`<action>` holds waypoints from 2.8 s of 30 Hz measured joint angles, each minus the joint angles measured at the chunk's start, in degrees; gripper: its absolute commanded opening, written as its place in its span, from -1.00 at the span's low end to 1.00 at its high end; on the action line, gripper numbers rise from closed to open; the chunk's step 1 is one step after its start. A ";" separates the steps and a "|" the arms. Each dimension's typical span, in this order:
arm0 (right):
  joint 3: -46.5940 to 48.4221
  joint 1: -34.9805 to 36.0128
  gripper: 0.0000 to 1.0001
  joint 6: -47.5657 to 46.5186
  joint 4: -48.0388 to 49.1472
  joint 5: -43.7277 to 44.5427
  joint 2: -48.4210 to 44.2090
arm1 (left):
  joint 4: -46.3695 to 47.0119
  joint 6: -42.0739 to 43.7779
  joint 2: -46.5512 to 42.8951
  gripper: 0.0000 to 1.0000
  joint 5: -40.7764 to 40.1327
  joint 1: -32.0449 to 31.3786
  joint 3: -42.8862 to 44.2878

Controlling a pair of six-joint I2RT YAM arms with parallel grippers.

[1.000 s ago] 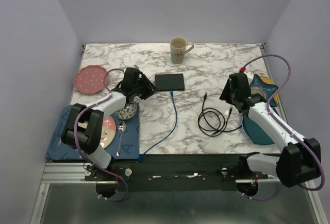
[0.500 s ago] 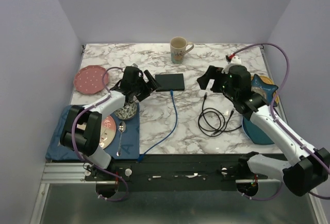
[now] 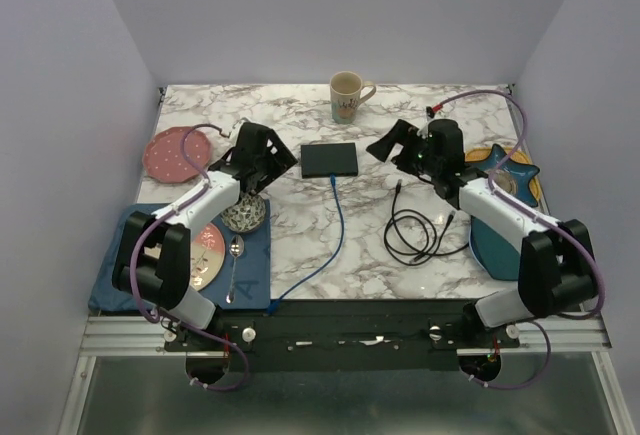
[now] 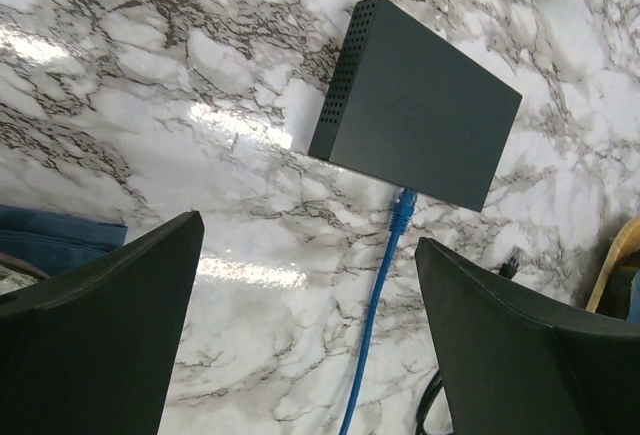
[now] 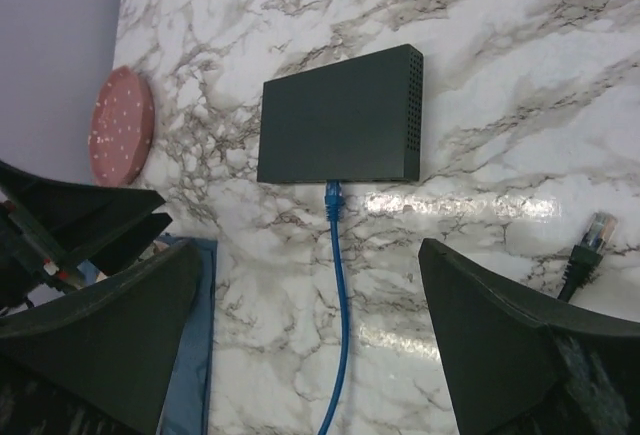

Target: Pull the plug from the switch port

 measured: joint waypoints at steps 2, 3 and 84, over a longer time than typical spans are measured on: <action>0.61 -2.14 0.90 1.22 2.54 -4.46 4.00 | 1.03 0.26 -0.22 0.92 1.22 0.61 -0.55; 1.01 -2.71 0.84 1.40 3.04 -5.92 5.60 | 2.10 0.42 -0.22 0.88 2.51 0.85 -1.11; 10.82 -0.61 -0.93 2.91 -17.51 -0.83 14.69 | 7.56 -0.63 12.66 0.98 12.31 -0.74 3.04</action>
